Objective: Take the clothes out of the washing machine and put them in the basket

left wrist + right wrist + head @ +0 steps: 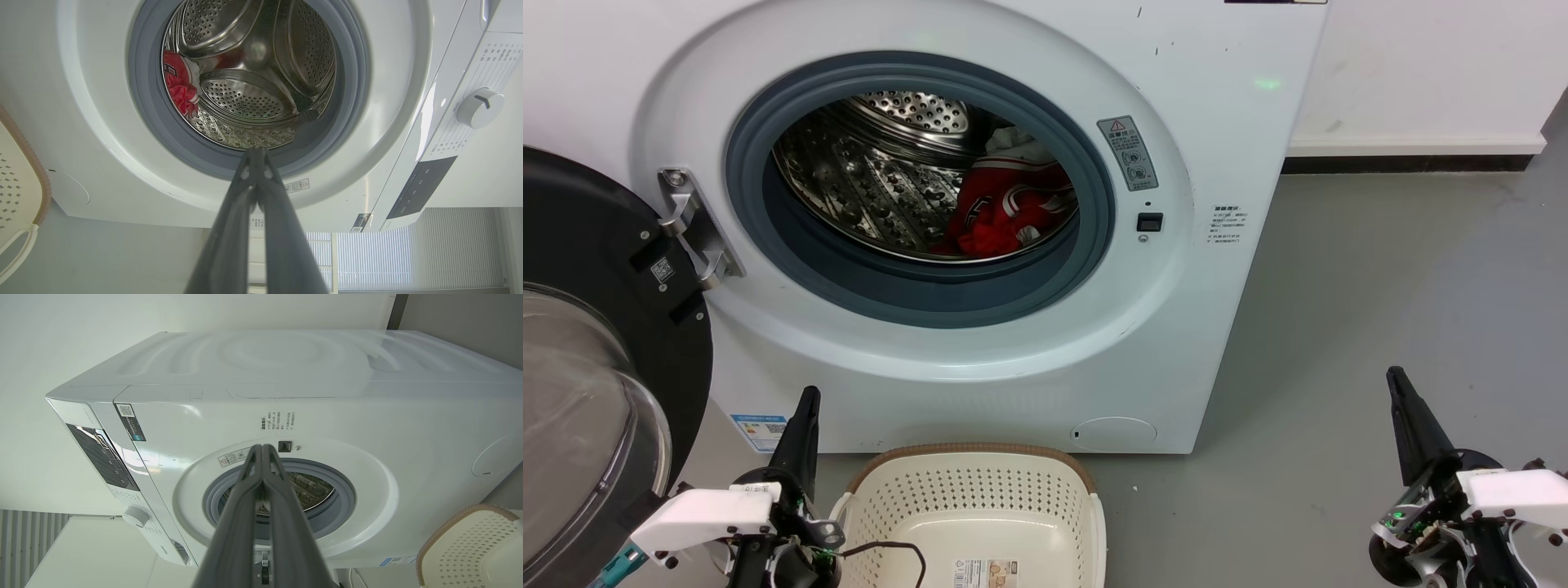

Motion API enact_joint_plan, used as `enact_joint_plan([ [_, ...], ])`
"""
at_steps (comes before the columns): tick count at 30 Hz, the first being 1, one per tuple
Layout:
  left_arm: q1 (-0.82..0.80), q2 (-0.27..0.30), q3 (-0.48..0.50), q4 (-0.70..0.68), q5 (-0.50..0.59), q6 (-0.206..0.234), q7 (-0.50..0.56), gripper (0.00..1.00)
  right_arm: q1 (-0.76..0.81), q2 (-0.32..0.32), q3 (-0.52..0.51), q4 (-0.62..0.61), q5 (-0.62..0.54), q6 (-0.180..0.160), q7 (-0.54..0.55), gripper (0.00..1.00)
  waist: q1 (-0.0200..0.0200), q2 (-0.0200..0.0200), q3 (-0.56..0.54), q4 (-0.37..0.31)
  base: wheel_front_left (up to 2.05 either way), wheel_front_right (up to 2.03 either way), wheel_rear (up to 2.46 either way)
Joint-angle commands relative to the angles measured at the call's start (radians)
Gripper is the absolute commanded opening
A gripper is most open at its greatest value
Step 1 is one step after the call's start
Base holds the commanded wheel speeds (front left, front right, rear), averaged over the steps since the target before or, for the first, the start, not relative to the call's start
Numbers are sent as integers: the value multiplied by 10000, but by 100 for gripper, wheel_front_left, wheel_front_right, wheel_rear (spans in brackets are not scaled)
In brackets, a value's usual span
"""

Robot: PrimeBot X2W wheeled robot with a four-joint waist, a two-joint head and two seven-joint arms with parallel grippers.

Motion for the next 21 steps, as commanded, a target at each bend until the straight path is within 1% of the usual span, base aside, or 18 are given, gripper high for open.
enact_joint_plan([
  [1, -55, -19, 25, -10, -13, -36, 12, 0, -133, 35, 5, 11, -43, -3, 4, 0, 0, -1, 0, 0, 0, 0, 0],
  [21, -55, -19, 25, -10, -13, -27, 12, 0, -133, 35, 5, 11, -43, -3, 4, 0, 0, -1, 0, 0, 0, 0, 0],
])
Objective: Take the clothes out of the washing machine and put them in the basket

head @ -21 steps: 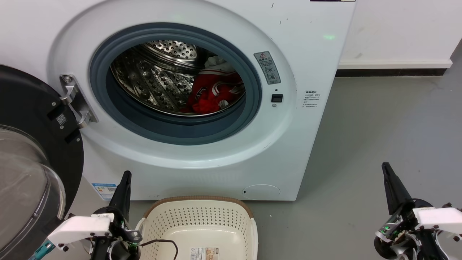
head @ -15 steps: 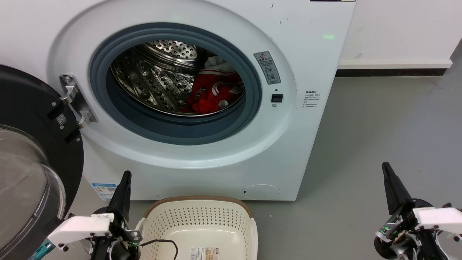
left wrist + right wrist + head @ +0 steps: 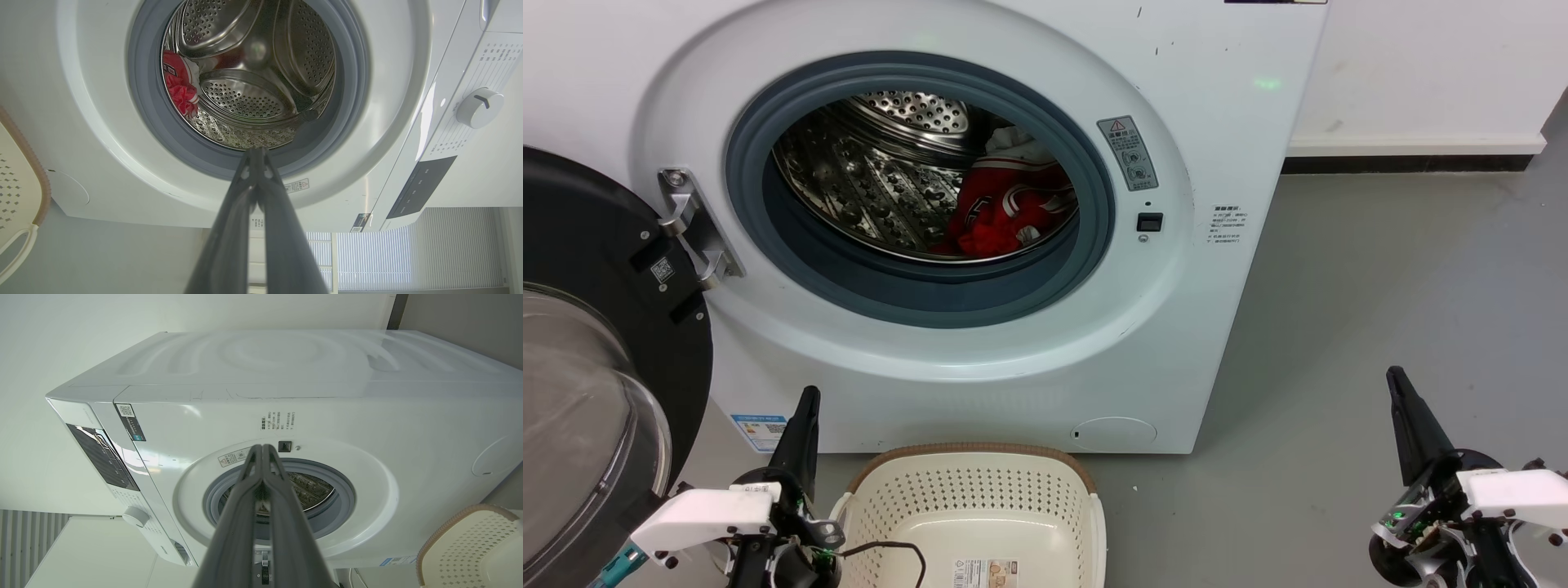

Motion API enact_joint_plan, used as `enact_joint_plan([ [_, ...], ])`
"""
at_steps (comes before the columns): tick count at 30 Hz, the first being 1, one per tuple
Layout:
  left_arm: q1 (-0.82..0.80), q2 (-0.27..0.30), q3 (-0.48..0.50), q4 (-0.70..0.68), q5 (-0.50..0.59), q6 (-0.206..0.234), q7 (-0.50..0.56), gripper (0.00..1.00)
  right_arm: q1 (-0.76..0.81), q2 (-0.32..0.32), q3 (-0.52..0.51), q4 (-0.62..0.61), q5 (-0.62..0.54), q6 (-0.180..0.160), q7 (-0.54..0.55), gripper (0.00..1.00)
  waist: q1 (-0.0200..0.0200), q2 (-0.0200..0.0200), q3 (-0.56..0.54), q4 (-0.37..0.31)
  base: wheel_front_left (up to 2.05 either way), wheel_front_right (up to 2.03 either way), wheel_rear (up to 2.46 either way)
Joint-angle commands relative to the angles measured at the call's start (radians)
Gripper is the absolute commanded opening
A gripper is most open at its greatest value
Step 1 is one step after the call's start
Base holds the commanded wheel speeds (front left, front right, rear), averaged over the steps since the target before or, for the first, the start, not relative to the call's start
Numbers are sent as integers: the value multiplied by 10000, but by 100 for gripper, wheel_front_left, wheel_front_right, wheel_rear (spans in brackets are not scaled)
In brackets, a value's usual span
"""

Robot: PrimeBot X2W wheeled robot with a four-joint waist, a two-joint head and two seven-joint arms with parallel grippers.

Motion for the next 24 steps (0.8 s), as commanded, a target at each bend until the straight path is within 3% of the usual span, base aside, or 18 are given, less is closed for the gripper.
enact_joint_plan([
  [1, -55, -19, 25, -10, -13, -16, 11, 0, -133, 35, 5, 11, -43, -3, 4, 0, 0, 0, 0, 0, 0, 0, 0],
  [2, 0, 0, 0, 0, 0, 0, 0, 100, 0, 0, 0, 0, 0, 0, 0, 100, 0, 0, 0, 0, 0, 0, 0],
  [15, -74, -4, -609, -120, 442, 0, -582, 100, 164, 2, 416, -150, -413, 0, -580, 100, 0, 0, 16, -19, 0, 0, 0],
  [24, -174, -4, -795, -569, 2034, 0, -987, 100, 212, 5, 381, -407, -1974, 0, -987, 100, 0, 0, 29, -38, 0, 0, 0],
])
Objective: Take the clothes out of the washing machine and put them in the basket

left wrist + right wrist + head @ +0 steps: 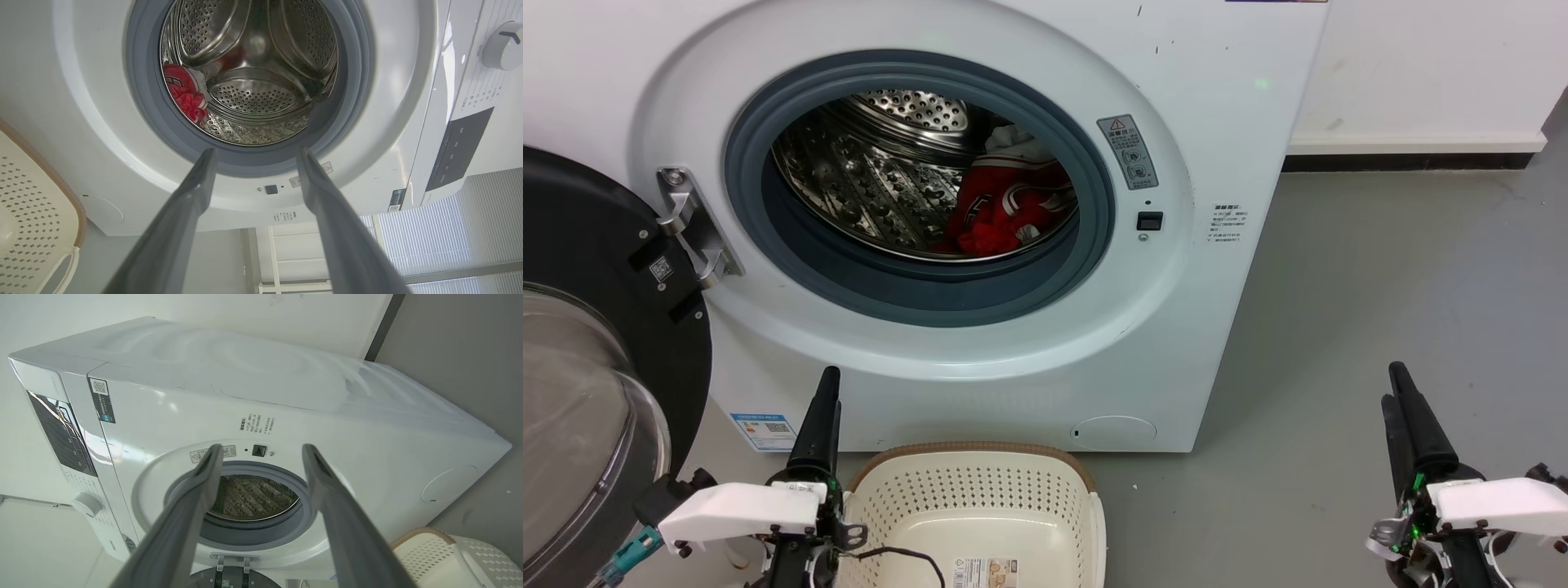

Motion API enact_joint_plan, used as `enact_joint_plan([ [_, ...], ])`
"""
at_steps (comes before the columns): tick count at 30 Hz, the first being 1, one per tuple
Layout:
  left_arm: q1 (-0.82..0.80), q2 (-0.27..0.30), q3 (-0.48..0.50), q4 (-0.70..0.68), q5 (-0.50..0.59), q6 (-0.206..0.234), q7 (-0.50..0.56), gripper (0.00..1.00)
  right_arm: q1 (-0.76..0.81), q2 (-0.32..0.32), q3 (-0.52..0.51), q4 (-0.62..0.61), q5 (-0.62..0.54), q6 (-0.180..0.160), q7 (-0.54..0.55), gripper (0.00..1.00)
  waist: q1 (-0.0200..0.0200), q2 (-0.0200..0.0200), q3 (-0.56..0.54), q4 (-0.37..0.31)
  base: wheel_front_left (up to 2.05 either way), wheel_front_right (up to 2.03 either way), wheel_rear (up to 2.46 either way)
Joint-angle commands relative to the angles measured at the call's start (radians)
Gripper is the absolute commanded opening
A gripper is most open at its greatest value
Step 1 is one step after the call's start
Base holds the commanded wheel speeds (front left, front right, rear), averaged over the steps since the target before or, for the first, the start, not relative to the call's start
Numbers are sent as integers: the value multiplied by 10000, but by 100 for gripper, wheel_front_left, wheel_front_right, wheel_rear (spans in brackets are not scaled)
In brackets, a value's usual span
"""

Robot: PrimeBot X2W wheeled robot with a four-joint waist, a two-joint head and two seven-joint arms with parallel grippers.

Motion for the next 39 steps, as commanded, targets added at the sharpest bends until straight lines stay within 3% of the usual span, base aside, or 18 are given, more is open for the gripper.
enact_joint_plan([
  [1, -326, 23, -46, -276, 327, -2, -93, 100, -77, -10, 10, -256, -399, 4, -94, 100, 0, 0, 1, -3, 0, 0, 0],
  [24, -293, 25, -454, -815, 4473, -2, -964, 100, 247, -5, 160, -788, -5764, 3, -961, 100, 0, 0, -38, -34, 0, 0, 0],
  [39, -384, 26, -834, -641, 7085, 228, -1427, 100, 358, -2, 281, -808, -8020, 3, -1423, 100, 0, 0, -53, -58, 0, 0, 0],
])
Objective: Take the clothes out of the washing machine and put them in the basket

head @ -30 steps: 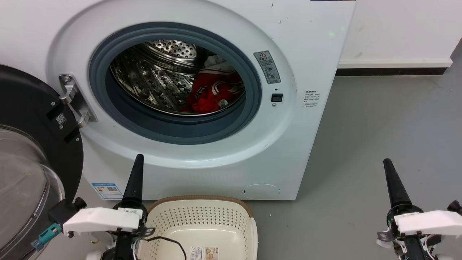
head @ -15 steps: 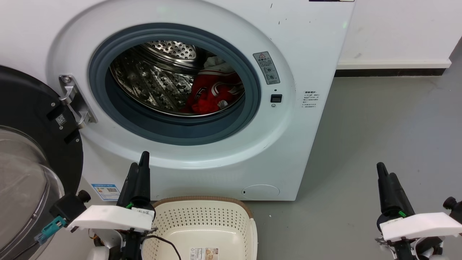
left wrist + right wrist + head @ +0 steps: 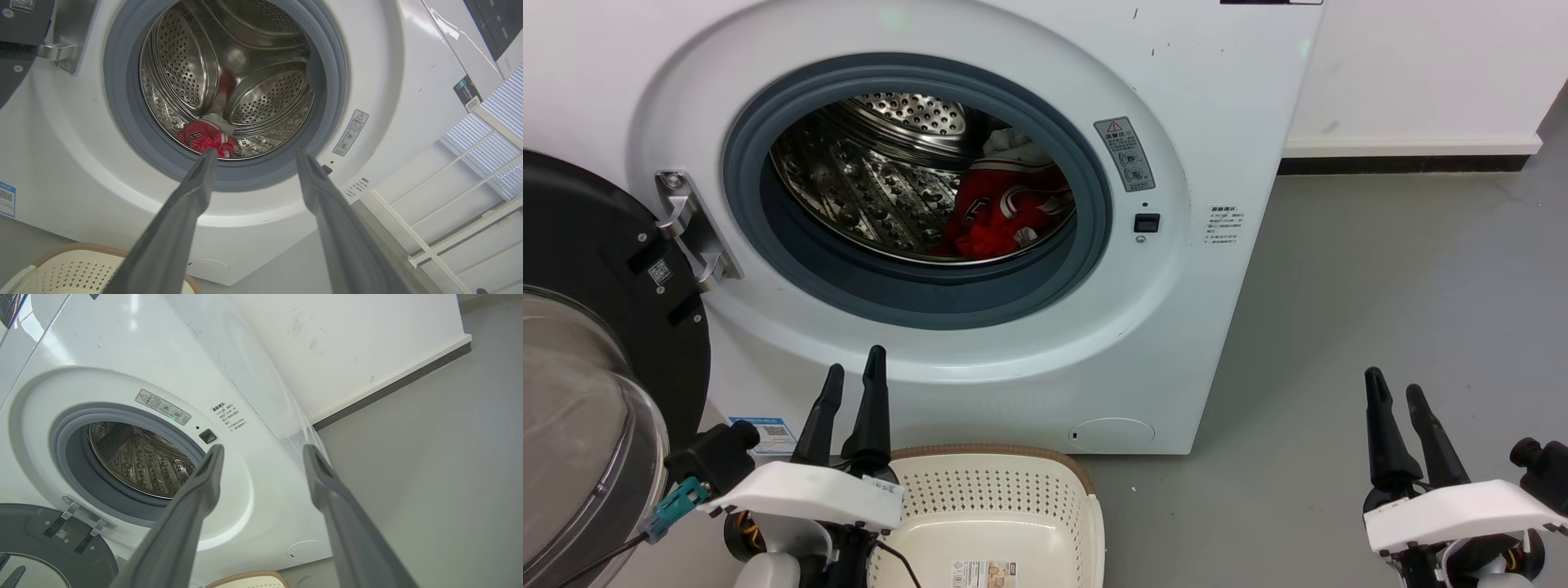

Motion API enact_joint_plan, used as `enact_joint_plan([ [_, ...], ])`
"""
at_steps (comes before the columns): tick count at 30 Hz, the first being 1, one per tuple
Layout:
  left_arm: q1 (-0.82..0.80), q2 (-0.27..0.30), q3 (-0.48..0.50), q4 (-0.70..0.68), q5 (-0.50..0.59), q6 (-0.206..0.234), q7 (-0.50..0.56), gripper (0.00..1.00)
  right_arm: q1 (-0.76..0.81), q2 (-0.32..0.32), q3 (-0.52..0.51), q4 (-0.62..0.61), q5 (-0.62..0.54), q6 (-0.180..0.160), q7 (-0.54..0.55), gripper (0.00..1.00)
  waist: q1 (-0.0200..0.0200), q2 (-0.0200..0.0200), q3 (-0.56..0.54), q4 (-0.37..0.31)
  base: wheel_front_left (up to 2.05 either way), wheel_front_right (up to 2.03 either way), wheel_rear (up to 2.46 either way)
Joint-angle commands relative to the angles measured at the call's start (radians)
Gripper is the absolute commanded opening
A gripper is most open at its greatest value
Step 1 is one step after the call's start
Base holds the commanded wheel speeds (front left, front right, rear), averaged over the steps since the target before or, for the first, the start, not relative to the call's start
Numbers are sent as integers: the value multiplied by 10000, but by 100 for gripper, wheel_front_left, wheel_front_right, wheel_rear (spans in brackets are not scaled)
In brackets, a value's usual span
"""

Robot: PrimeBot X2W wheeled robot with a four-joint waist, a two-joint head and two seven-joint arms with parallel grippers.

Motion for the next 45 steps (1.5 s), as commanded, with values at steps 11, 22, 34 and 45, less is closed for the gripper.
enact_joint_plan([
  [11, -289, 20, -110, 44, 1382, 93, -350, 100, 49, -2, 91, -158, -1436, 1, -348, 100, 0, 0, 8, 10, 0, 0, 0],
  [22, -317, 21, -225, 209, 2393, 182, -620, 100, 98, 0, 144, -55, -2617, 1, -624, 100, 0, 0, 31, 17, 0, 0, 0],
  [34, -341, 20, -346, 414, 3314, 255, -903, 100, 124, 2, 138, -15, -3771, 0, -895, 100, 0, 0, 22, 32, 0, 0, 0],
  [45, -401, 20, -475, 672, 4061, 373, -1130, 100, 175, 6, 156, 20, -4758, -1, -1127, 100, 0, 0, 8, 4, 0, 0, 0],
])
